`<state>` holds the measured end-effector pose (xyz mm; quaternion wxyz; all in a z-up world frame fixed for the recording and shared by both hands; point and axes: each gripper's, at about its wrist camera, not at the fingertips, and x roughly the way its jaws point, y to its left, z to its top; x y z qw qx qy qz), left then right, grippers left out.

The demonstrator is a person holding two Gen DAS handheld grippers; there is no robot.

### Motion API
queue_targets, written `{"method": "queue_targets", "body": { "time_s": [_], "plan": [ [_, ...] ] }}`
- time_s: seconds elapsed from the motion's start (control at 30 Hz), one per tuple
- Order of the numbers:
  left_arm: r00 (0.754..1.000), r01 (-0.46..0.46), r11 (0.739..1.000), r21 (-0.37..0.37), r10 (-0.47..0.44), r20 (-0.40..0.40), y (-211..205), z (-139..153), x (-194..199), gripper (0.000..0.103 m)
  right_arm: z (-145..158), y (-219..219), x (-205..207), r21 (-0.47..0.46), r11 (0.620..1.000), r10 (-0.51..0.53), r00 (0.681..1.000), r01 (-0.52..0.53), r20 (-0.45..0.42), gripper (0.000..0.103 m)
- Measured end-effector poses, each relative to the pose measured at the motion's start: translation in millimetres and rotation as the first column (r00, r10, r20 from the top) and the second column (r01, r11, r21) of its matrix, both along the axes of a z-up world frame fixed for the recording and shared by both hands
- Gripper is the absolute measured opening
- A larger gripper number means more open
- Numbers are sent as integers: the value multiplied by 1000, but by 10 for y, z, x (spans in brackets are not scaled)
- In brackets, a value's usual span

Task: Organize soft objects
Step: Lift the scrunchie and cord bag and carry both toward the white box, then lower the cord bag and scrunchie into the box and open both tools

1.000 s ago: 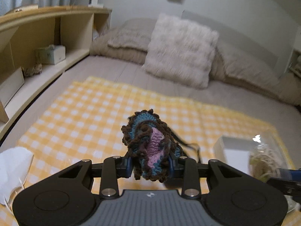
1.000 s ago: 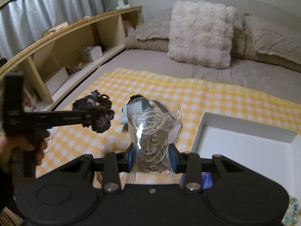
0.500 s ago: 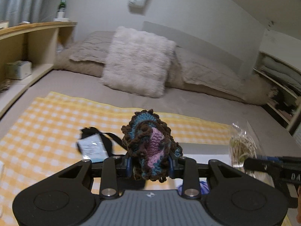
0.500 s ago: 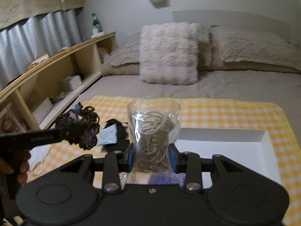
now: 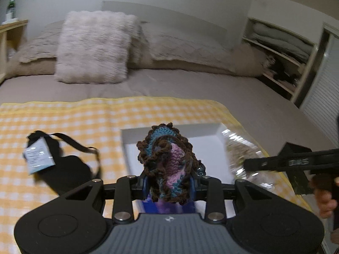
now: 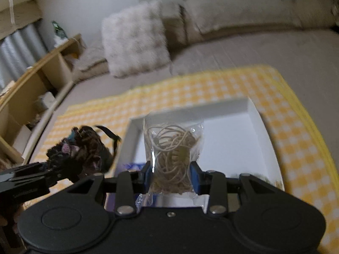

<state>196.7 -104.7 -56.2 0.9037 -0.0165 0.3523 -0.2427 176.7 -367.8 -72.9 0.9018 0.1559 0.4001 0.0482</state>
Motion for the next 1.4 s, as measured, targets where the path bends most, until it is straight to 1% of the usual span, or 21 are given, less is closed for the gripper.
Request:
{"method": "queue_targets", "body": {
  "time_s": [0.17,0.23,0.33,0.4,0.47,0.57,0.63,0.7,0.8,0.83,0.9,0.93,1.03,1.1,1.17,1.23,1.27,1.3,1.33,1.4],
  "plan": [
    [997,71,997,-6,-71,-11,-279,-73,16,36,-376,-59,113,90,996,1,993,10,-118,38],
    [995,99,995,-6,-99,-13,-388,-102,10,36,-498,-28,150,93,996,7,988,7,-156,38],
    [990,143,990,-4,-143,-21,-539,-148,-10,36,-635,30,201,37,999,14,981,-7,-191,38],
    [985,172,985,2,-172,-29,-640,-191,-16,36,-688,54,207,-39,999,4,978,-13,-210,38],
    [979,198,980,9,-198,-40,-728,-256,-5,36,-710,-12,204,-76,997,-18,976,1,-219,38],
    [970,236,971,28,-234,-61,-857,-373,25,36,-725,-177,182,-23,999,-47,973,43,-225,38],
    [961,267,963,47,-263,-81,-933,-468,49,36,-737,-234,159,-9,999,-50,973,50,-223,38],
    [954,291,953,88,-282,-101,-1019,-582,59,36,-737,-259,160,-19,999,-51,973,48,-227,38],
    [949,308,933,187,-288,-128,-1130,-759,65,36,-758,-257,179,-39,998,-48,972,40,-230,38],
    [947,312,927,209,-286,-143,-1146,-819,75,36,-762,-261,183,-40,998,-48,972,40,-230,38],
    [943,322,919,228,-289,-165,-1151,-904,88,36,-766,-253,205,-43,998,-43,973,34,-229,38],
    [940,329,915,233,-294,-171,-1151,-930,92,36,-765,-234,207,-50,998,-37,973,26,-227,38],
    [931,355,904,237,-319,-176,-1160,-966,69,39,-737,-170,197,-65,998,0,975,-15,-222,46],
    [930,359,905,229,-325,-174,-1152,-970,63,40,-710,-144,198,-53,998,11,973,-23,-230,52],
    [929,361,905,227,-326,-177,-1132,-981,65,41,-653,-154,185,-18,1000,6,974,-11,-227,53],
    [927,363,906,220,-327,-183,-1140,-968,78,42,-566,-145,169,-12,1000,16,978,-19,-207,53],
    [927,361,907,216,-325,-186,-1126,-959,81,43,-517,-144,154,-11,1000,23,981,-25,-193,52],
    [928,359,909,212,-323,-188,-1122,-950,78,43,-477,-140,142,-17,999,24,983,-28,-184,47],
    [927,359,910,207,-322,-190,-1115,-940,78,44,-441,-130,131,-29,999,23,984,-29,-175,44],
    [928,356,913,197,-321,-189,-1100,-906,62,46,-407,-125,115,-42,998,30,985,-38,-170,35]
  ]
}}
